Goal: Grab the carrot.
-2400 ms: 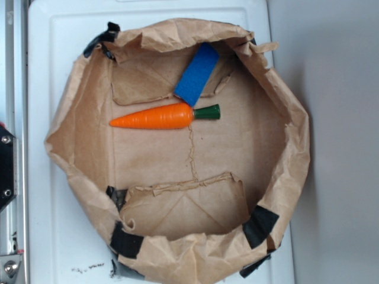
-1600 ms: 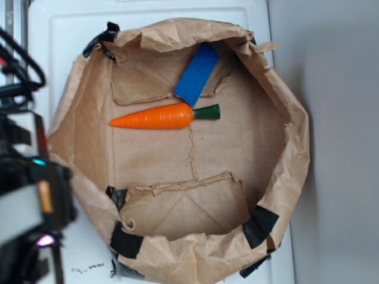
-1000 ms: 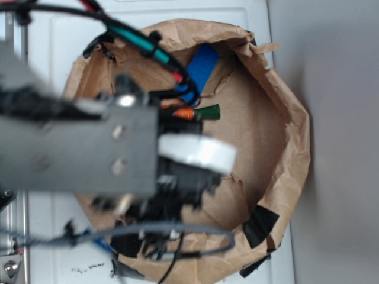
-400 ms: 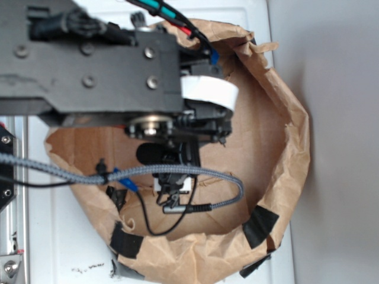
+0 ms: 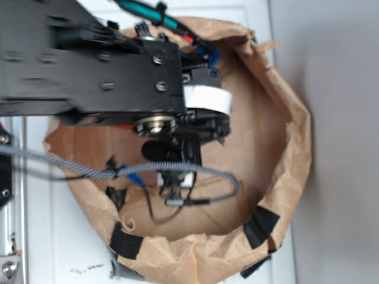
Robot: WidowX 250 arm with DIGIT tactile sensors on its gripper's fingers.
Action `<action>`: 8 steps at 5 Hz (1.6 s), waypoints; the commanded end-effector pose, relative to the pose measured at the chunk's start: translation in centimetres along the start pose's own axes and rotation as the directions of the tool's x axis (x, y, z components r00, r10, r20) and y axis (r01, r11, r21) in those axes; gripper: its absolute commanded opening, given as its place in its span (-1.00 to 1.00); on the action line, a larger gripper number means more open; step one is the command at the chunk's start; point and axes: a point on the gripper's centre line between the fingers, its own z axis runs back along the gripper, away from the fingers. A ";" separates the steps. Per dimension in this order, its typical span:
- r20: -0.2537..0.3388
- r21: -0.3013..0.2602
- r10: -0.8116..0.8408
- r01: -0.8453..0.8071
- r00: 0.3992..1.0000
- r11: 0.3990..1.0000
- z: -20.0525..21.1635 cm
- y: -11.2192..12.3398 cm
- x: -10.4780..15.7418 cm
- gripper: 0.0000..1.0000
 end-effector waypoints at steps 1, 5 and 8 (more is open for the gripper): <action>0.027 -0.037 -0.039 0.040 0.999 0.999 -3.2 1.8 1.1 1.00; 0.010 -0.196 0.109 -0.105 0.994 0.975 6.4 -1.5 3.4 -1.00; 0.063 -0.181 0.099 -0.086 0.993 0.980 11.5 -1.3 1.4 -1.00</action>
